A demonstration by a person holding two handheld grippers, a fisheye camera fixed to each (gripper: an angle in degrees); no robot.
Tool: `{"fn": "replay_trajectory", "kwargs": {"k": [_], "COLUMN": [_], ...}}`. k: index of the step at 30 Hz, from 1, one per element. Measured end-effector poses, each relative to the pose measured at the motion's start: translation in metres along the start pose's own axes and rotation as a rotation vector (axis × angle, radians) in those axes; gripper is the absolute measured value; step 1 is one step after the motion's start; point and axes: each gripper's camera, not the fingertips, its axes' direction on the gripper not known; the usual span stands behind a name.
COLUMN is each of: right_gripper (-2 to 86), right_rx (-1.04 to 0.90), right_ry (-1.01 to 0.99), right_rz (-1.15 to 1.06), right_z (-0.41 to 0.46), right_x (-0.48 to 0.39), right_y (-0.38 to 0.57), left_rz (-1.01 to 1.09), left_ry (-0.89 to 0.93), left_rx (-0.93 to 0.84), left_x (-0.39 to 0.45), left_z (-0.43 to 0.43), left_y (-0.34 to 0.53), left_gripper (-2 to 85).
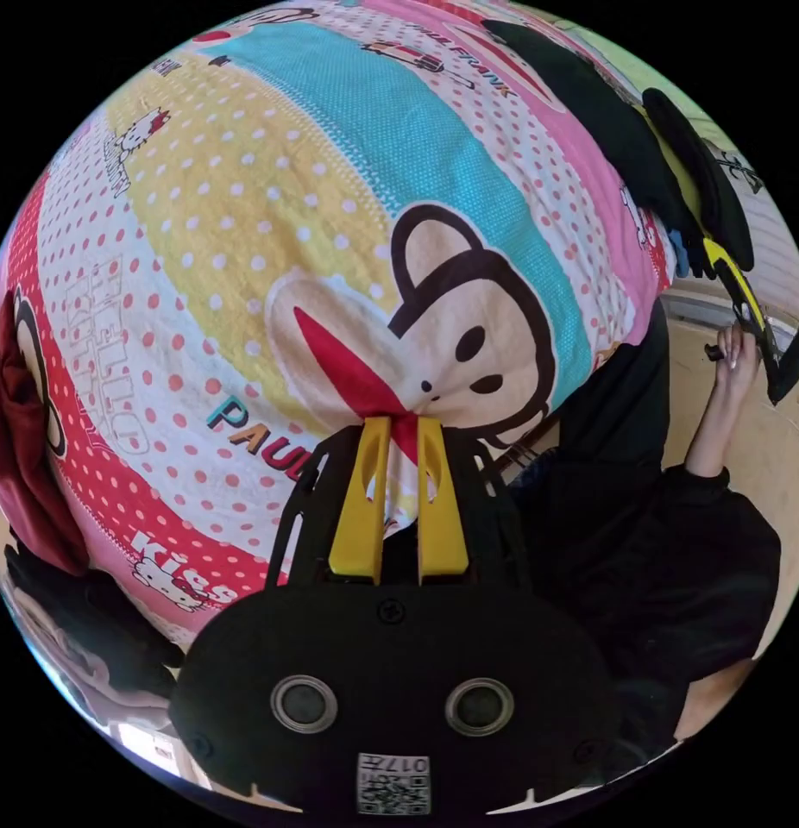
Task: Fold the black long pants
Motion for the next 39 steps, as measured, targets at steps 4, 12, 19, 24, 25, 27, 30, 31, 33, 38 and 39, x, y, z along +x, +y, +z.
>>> {"fn": "replay_trajectory", "kwargs": {"k": [4,12,19,24,25,27,30,31,33,38,39], "right_gripper": [9.2,7.8,3.3,3.5,3.8,4.4,5.2,5.1,5.2,6.8,7.3], "right_rx": [0.143,-0.109,0.21,0.31,0.307,0.248,0.039,-0.014,-0.064,-0.137,-0.142], "right_ry": [0.216,0.171,-0.15,-0.494,-0.598,-0.751,-0.826,-0.849,-0.913,-0.852,-0.804], "right_rz": [0.29,0.425,0.081,-0.219,-0.305,-0.467,-0.671,-0.702,-0.666,-0.425,-0.334], "right_z": [-0.12,-0.109,-0.168,-0.167,-0.162,-0.147,-0.11,-0.099,-0.086,-0.073,-0.074], "right_x": [0.153,0.305,0.138,-0.072,-0.128,-0.211,-0.314,-0.33,-0.325,-0.227,-0.193], "right_y": [0.009,-0.023,-0.171,-0.25,-0.251,-0.24,-0.195,-0.17,-0.134,-0.057,-0.044], "left_rz": [-0.017,-0.042,-0.068,-0.092,-0.096,-0.092,-0.124,-0.156,-0.241,-0.344,-0.278], "left_ry": [-0.015,0.0,0.014,0.042,0.036,0.028,0.075,0.084,0.066,0.08,0.118], "left_rx": [0.007,-0.024,0.023,0.083,0.121,0.208,0.317,0.293,0.253,0.346,0.403], "left_x": [-0.002,-0.012,-0.02,-0.028,-0.027,-0.023,-0.023,-0.026,-0.031,-0.023,-0.011], "left_z": [0.005,0.016,0.027,0.037,0.039,0.042,0.05,0.058,0.069,0.064,0.054], "left_y": [-0.014,-0.042,-0.054,-0.054,-0.05,-0.036,0.005,0.022,0.049,0.095,0.091], "left_gripper": [5.8,5.8,5.8,5.7,5.6,5.4,2.7,1.8,2.7,11.2,11.6]}}
